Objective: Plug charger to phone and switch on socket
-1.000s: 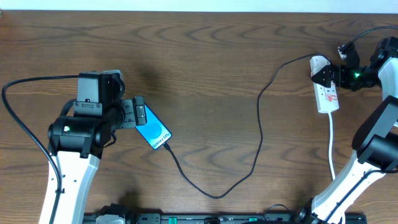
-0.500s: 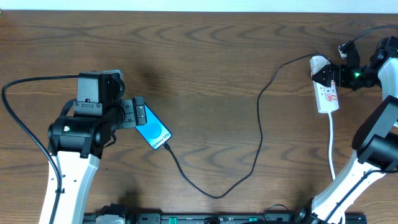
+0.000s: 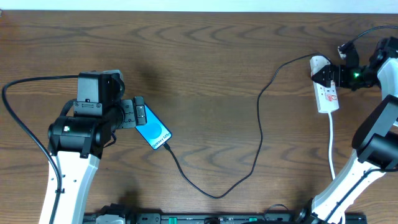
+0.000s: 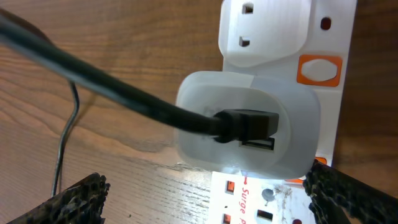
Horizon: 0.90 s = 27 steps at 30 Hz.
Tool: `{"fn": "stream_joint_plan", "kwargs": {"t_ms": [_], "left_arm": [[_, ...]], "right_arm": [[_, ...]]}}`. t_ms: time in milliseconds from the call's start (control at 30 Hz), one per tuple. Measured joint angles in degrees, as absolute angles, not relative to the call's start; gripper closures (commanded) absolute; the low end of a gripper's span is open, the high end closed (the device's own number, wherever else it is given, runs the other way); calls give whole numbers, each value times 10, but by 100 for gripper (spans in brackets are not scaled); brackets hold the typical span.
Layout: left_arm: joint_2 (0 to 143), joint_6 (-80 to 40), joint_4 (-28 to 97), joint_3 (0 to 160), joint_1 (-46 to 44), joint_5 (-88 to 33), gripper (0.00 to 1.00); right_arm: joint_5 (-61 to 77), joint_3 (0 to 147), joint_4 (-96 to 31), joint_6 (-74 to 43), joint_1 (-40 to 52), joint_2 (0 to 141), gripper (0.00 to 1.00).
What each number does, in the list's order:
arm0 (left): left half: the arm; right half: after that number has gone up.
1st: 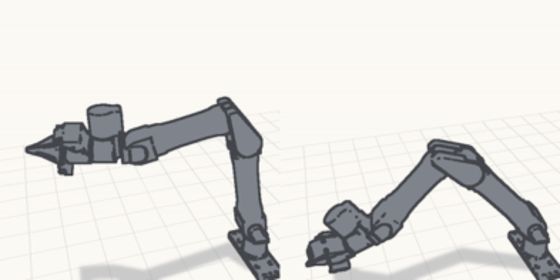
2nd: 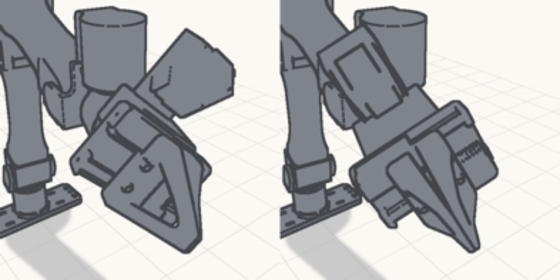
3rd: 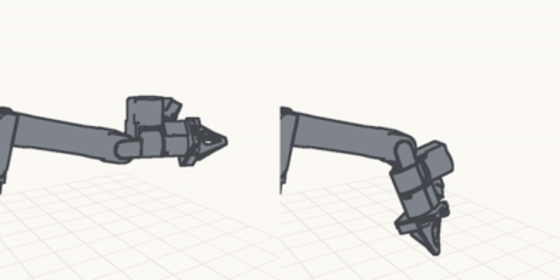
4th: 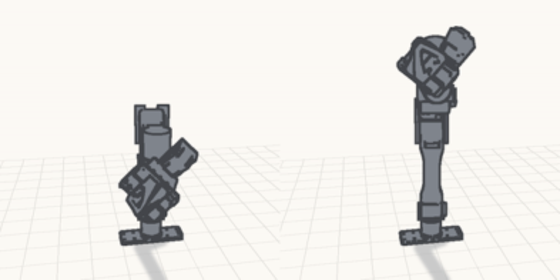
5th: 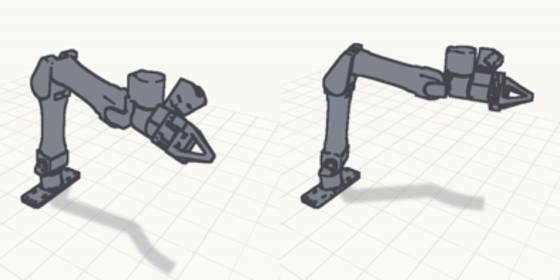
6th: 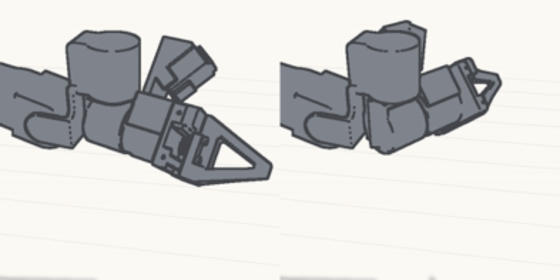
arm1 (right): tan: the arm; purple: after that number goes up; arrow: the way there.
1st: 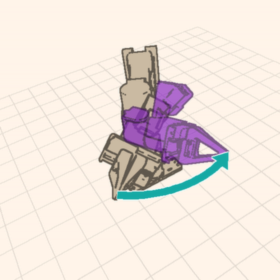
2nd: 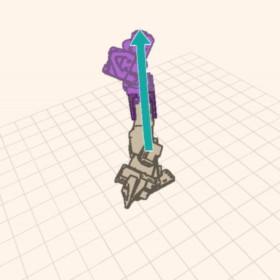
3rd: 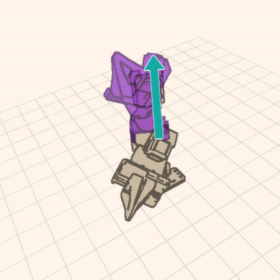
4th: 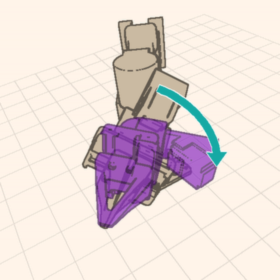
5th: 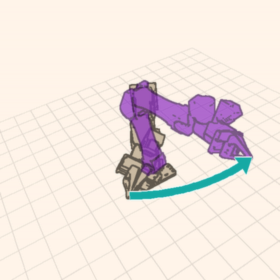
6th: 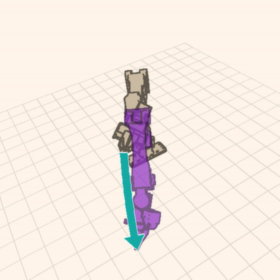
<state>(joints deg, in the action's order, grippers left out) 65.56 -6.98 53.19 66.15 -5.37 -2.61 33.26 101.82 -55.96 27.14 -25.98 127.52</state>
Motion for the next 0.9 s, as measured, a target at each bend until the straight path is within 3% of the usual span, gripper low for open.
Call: {"fn": "stream_joint_plan", "kwargs": {"t_ms": [900], "left_arm": [[656,-70,532,662,-54,-26,5]], "right_arm": [[344,1018,-576,275,-265,1287,1]]}}
